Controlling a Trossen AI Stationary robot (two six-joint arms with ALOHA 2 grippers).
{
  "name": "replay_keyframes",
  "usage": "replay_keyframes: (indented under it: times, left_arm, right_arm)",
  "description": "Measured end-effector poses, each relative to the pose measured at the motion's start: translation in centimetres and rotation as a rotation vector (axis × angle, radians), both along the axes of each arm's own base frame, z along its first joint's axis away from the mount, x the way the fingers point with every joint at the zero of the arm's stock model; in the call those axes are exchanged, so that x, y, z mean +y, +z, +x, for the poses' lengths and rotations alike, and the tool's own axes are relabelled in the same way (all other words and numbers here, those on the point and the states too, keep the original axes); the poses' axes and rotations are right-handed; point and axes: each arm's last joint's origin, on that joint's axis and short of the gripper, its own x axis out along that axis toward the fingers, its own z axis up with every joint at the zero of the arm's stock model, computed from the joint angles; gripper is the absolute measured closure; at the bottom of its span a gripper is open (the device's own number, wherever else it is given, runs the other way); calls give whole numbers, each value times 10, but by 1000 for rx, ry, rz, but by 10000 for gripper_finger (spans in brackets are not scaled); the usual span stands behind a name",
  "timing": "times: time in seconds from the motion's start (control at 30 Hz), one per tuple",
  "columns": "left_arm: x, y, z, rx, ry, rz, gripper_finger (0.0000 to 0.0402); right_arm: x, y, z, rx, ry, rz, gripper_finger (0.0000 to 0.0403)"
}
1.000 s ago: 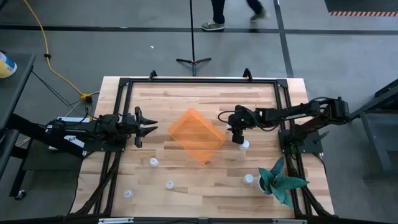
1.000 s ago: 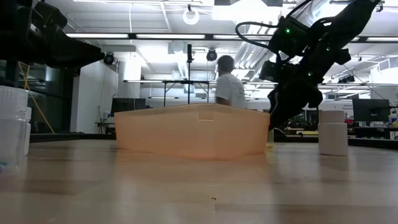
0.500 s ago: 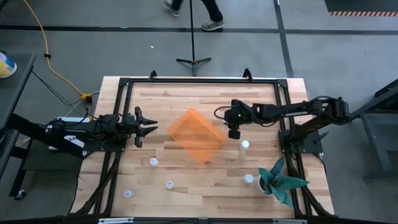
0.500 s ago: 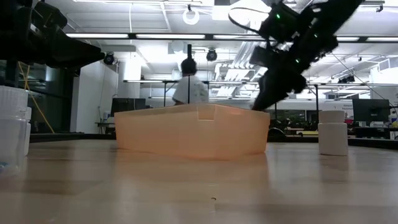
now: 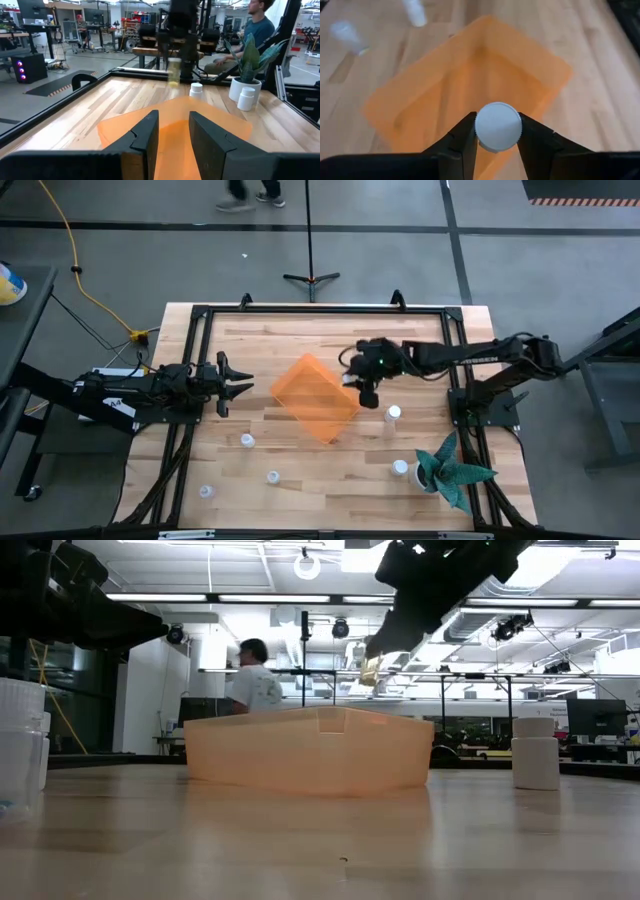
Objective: Pick and place pill bottles into a basket
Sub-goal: Put the yellow pill bottle into the orange bin
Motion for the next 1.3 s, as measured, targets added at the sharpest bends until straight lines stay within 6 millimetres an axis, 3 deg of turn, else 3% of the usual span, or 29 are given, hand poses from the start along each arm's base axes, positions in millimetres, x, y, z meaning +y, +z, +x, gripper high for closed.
replay_keyframes:
  times: [0.3, 0.63, 1.03, 1.3]
  left_arm:
    - [0, 0, 0, 0, -1, 0, 259]
    - [0, 0, 0, 0, -2, 0, 259]
    - [0, 0, 0, 0, -3, 0, 259]
    - [0, 0, 0, 0, -3, 0, 259]
  right_arm:
    - [31, -33, 8, 70, 17, -31, 286]
    - [34, -79, 26, 182, 11, -51, 288]
    - [34, -84, 30, 175, 3, -41, 279]
    - [33, -77, 35, 130, -11, -51, 220]
